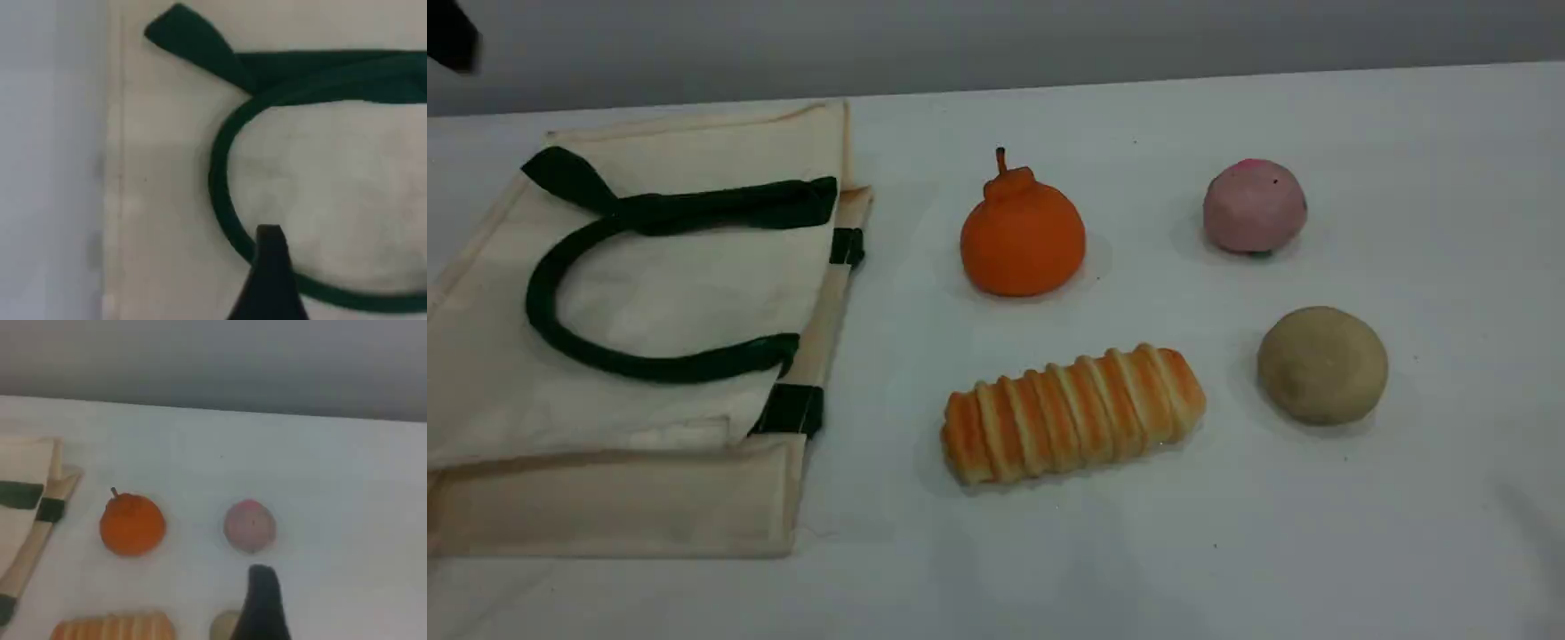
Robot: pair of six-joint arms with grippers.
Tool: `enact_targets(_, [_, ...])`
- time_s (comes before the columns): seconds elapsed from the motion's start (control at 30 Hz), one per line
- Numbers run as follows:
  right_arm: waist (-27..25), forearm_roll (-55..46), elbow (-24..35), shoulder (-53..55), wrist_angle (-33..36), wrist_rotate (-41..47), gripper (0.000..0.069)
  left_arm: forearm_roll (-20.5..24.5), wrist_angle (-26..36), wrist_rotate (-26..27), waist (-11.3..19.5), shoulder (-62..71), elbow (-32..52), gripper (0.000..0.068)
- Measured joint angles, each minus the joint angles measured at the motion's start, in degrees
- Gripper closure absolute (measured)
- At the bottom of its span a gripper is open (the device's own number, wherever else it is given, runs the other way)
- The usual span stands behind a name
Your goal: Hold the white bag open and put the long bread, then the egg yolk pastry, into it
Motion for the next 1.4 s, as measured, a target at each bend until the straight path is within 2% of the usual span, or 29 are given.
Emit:
enact_targets(0.43, [0.0,0.06,0.0,-0.06,-0.5,0.0,0.0177,0.49,-1.34,0.0,0.0,23.93,-8.17,0.0177])
enact_targets(0.8, [0.0,0.12,0.0,-0.06,-0.54,0.0,0.0177,0.84,-0.85,-0.05,0.0,27.81,-8.17,0.0177])
enact_targets(0.93, [0.0,0.12,0.05,-0.06,-0.54,0.0,0.0177,3.42,1.51,-1.38,0.0,27.81,-8.17,0.0177])
enact_targets(1.17, [0.0,0.12,0.05,-0.06,-0.17,0.0,0.0177,11.82,3.74,-8.85,0.0,27.81,-8.17,0.0177])
enact_targets(1.4, [0.0,0.12,0.05,-0.06,-0.08,0.0,0.0177,12.58,1.67,-9.71,0.05,27.76,-8.17,0.0177])
